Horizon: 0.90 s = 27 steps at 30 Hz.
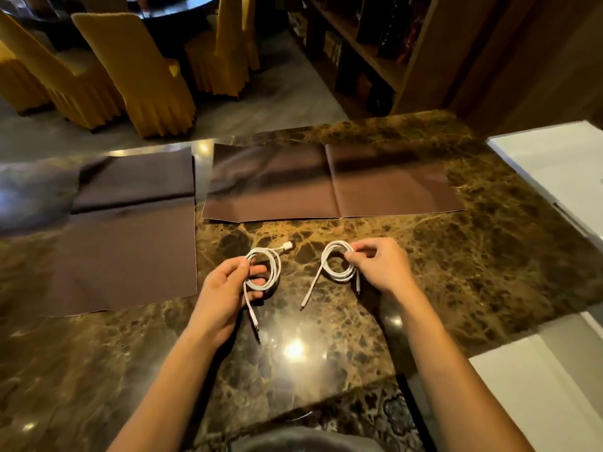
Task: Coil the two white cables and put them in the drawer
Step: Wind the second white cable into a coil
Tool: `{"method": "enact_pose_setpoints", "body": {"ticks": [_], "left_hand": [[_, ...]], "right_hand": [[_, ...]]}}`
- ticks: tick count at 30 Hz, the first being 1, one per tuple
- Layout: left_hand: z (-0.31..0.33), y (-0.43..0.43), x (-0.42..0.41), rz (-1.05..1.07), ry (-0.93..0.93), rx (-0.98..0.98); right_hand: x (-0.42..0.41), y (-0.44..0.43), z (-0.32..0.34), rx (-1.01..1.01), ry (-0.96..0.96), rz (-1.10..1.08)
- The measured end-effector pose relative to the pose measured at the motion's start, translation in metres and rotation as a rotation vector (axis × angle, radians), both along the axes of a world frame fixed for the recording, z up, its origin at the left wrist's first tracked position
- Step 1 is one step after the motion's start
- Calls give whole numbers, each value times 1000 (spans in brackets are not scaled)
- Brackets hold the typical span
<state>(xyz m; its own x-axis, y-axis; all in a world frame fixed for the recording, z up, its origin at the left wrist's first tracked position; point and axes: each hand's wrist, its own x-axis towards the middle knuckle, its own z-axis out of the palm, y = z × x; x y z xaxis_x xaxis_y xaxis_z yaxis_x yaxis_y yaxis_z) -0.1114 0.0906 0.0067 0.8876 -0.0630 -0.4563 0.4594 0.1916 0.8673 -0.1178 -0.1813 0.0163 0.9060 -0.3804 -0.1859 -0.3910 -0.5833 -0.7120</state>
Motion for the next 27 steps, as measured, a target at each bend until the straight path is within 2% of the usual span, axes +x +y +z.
{"method": "enact_pose_setpoints", "body": {"ticks": [8,16,22,27], "left_hand": [[18,-54,-51,-104,-21,-20],[24,-168,-131,-330,-73,67],[22,-254,-201,-480,-148,121],[1,-308,-247,-592,-107,125]], "right_hand": [[-75,-56,9,111,-153,-89],[-198,-143,19,210,-219,-214],[-301,-212,6,131,-185,-320],[-367,-261,-16,144,-125,-425]]}}
